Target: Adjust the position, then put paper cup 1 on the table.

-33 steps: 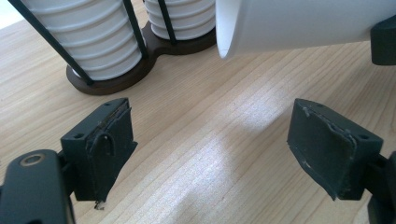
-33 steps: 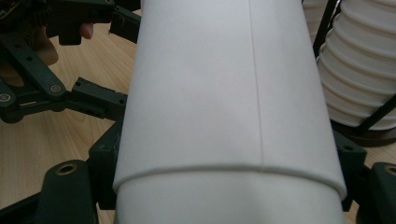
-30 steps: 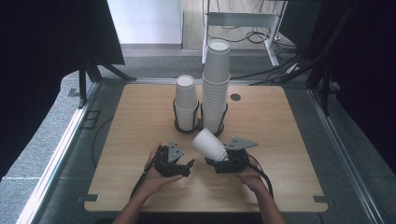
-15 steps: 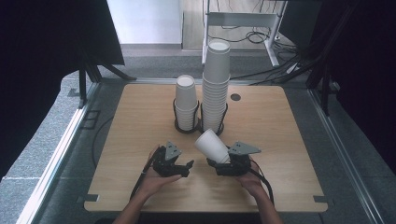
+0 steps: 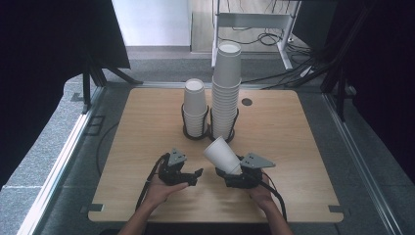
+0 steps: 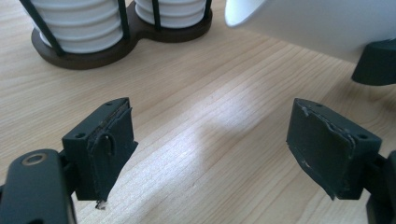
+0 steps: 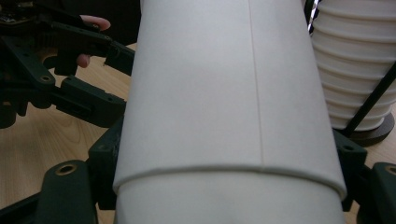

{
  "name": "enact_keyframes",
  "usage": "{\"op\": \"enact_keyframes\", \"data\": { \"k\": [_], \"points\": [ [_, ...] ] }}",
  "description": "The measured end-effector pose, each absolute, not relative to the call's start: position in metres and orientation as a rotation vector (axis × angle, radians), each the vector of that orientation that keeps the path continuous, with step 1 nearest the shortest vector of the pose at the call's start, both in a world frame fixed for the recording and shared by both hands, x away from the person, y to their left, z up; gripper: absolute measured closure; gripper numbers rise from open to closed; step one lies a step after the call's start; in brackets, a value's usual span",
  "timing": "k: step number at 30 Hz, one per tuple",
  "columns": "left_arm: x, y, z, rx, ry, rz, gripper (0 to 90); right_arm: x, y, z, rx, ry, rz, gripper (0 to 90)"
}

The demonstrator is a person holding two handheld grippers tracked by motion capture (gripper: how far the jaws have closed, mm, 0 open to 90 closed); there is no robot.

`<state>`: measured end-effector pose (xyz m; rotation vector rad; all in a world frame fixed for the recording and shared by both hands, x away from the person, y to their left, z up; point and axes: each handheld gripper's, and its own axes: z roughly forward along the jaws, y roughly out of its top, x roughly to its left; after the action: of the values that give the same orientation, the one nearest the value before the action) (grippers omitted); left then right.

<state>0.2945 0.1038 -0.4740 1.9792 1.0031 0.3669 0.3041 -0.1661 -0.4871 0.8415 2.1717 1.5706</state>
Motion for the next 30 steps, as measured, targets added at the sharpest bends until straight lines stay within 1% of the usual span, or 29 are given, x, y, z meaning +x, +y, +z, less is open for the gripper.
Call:
{"op": "enact_keyframes", "data": {
  "k": [3,8,10,20,25,30],
  "points": [
    [0.295,0.106,-0.473,1.960,1.016,0.340,15.2,0.303,-0.167,-0.487,0.837,2.151,1.589,22.8],
    [0.299,0.112,-0.472,1.895,1.039,0.239,15.1,0.302,-0.168,-0.487,0.827,2.137,1.607,22.8],
    [0.300,0.113,-0.471,1.871,1.043,0.217,15.1,0.301,-0.168,-0.487,0.822,2.134,1.605,22.8],
    [0.300,0.118,-0.466,1.777,1.046,0.130,15.1,0.298,-0.166,-0.490,0.797,2.120,1.589,22.8],
    [0.302,0.119,-0.468,1.733,1.075,0.093,14.3,0.297,-0.164,-0.491,0.781,2.107,1.591,22.8],
    [0.304,0.116,-0.471,1.690,1.055,-0.008,13.2,0.295,-0.162,-0.493,0.770,2.102,1.595,23.0]
  ]
}}
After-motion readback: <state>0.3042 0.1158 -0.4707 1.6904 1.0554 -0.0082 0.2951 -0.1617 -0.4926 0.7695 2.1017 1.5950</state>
